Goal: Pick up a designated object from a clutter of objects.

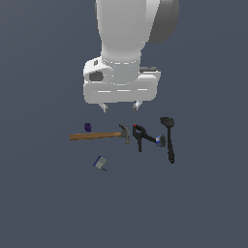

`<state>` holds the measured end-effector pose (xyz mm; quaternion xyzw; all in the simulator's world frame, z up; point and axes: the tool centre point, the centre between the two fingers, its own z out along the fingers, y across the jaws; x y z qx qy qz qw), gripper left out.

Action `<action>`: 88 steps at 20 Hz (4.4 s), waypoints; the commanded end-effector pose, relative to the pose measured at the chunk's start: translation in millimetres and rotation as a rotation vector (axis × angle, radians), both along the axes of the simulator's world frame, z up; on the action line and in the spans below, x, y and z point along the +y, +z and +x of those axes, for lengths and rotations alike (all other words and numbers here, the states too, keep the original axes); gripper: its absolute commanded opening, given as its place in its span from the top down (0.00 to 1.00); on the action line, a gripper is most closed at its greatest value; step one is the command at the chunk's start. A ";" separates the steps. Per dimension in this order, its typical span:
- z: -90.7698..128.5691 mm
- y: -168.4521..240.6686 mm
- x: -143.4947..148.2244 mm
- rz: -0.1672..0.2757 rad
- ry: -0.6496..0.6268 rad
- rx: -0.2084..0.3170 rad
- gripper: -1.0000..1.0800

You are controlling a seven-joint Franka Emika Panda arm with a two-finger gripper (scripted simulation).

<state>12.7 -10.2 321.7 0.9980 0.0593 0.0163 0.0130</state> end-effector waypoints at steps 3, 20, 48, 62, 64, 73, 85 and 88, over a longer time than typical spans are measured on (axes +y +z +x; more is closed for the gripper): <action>-1.1 -16.1 -10.5 -0.010 0.069 0.005 0.04; -18.8 -97.9 -60.6 -0.043 0.450 0.039 0.04; -84.4 -216.9 -112.5 -0.025 1.115 0.066 0.04; -114.1 -251.0 -118.5 -0.006 1.353 0.049 0.04; -116.0 -253.0 -118.6 -0.005 1.368 0.047 0.04; -117.8 -256.7 -118.8 -0.003 1.379 0.046 0.04; -118.9 -297.5 -118.7 -0.003 1.383 0.046 0.04; -118.5 -303.4 -118.6 -0.003 1.384 0.046 0.04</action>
